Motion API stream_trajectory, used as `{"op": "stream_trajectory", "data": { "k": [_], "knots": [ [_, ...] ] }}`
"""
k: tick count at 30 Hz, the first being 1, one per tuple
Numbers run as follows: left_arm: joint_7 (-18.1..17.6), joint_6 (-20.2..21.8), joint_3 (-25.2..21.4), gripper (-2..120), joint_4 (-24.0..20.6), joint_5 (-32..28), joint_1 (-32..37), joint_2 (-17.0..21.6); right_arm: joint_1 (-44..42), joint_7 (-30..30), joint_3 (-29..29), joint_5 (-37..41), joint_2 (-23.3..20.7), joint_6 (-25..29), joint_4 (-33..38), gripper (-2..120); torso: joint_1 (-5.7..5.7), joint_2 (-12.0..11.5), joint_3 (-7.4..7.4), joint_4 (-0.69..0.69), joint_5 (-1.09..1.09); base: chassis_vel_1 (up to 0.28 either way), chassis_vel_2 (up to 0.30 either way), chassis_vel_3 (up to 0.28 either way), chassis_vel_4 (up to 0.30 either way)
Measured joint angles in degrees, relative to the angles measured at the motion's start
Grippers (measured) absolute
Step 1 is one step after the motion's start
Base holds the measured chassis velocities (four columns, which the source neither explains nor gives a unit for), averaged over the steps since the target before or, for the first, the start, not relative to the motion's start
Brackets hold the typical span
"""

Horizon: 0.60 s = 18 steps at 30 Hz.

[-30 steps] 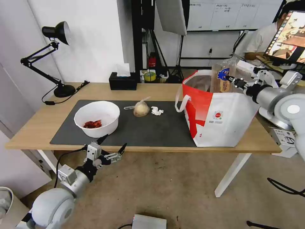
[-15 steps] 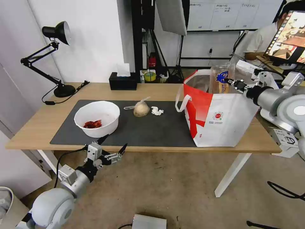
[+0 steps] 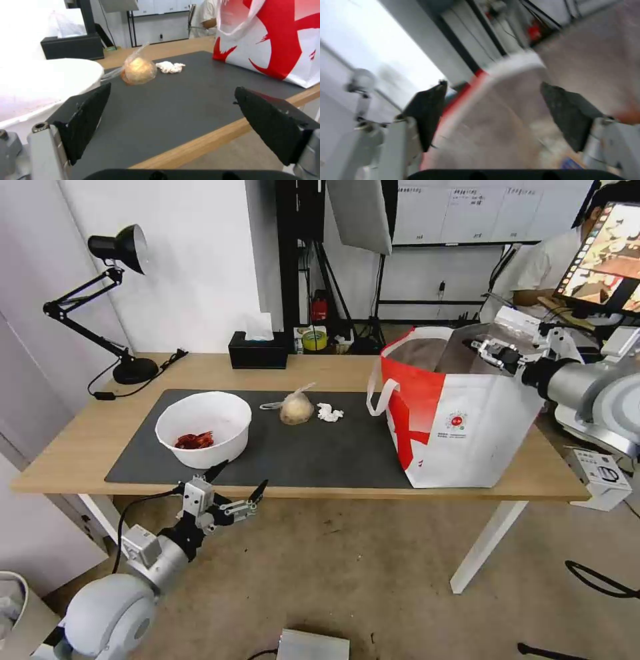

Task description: Pick up the trash from the table and place it into the takeout bag.

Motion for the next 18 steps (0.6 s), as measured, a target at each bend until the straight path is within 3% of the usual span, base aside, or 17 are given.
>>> {"op": "stream_trajectory", "data": {
  "k": [8, 12, 14, 18],
  "knots": [
    [0.0, 0.0, -0.8, 100, 0.1, 0.3, 0.5, -0.4, 0.3, -11.4, -5.1, -11.9, -1.5, 3.8, 4.1, 99, 0.00, 0.0, 0.00, 0.01, 0.00, 0.000, 0.000, 0.000, 0.000],
    [0.0, 0.0, -1.2, 100, 0.2, 0.7, 0.7, -0.6, -0.7, -17.4, -7.3, -18.4, -3.0, 5.4, 6.6, 100, 0.00, 0.0, 0.00, 0.01, 0.00, 0.000, 0.000, 0.000, 0.000],
    [0.0, -0.1, -1.8, 100, 0.3, 1.0, 1.0, -0.8, -2.9, -24.0, -8.8, -24.6, -5.1, 7.0, 9.7, 100, 0.00, 0.0, 0.00, 0.01, -0.01, 0.000, 0.000, 0.000, 0.000],
    [-0.5, -0.2, -2.1, 100, 0.4, 1.6, 1.1, -0.9, -5.5, -25.5, -9.1, -26.9, -6.1, 7.6, 12.1, 100, 0.00, 0.0, 0.00, 0.01, 0.00, 0.000, 0.000, 0.000, 0.000]
  ]
}}
